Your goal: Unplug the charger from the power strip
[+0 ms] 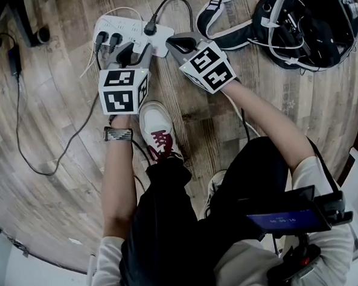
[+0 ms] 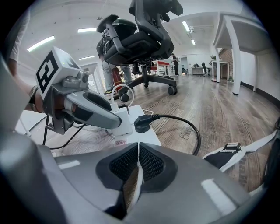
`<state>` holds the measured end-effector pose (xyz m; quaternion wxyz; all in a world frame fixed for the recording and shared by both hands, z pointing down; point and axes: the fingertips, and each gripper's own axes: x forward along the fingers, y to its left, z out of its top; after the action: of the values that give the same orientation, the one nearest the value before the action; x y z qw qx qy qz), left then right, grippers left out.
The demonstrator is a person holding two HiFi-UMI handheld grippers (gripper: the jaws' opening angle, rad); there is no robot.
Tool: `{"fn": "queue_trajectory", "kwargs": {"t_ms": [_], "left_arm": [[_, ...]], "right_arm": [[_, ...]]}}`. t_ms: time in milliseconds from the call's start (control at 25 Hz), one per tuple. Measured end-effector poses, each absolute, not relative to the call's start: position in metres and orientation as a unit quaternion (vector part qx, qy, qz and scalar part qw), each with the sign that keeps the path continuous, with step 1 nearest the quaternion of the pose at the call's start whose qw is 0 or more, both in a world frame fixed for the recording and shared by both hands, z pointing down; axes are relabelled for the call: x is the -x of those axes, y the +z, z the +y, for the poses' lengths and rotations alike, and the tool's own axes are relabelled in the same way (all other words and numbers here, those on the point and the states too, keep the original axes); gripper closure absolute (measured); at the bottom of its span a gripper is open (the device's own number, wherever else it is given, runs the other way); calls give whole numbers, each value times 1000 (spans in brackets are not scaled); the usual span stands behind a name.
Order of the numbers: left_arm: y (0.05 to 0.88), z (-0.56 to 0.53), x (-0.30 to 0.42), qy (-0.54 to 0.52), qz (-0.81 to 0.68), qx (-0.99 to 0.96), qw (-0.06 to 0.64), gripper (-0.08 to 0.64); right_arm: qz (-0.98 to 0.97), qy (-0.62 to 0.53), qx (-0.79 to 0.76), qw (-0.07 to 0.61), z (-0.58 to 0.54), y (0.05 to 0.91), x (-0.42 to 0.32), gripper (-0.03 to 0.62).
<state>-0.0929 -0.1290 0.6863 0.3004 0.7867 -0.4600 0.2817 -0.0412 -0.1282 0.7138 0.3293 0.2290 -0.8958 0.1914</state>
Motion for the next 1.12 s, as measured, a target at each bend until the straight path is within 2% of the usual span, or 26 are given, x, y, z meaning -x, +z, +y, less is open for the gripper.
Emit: {"fn": "queue_trajectory", "kwargs": {"t_ms": [200, 360, 480, 680, 1120], "left_arm": [[685, -129, 89, 334, -454, -790, 242, 420], [685, -128, 88, 343, -455, -788, 236, 420], [686, -128, 89, 336, -457, -786, 247, 420], [677, -133, 97, 272, -475, -781, 302, 420], [670, -132, 96, 270, -471, -787, 292, 420]], "right_arm": [[-896, 191, -229, 328, -129, 713, 42, 584], [-897, 192, -228, 328, -129, 714, 42, 584], [-897, 191, -228, 328, -128, 713, 42, 584], [-897, 192, -228, 328, -129, 714, 42, 584], [-896, 193, -229, 327, -129, 713, 42, 584]]}}
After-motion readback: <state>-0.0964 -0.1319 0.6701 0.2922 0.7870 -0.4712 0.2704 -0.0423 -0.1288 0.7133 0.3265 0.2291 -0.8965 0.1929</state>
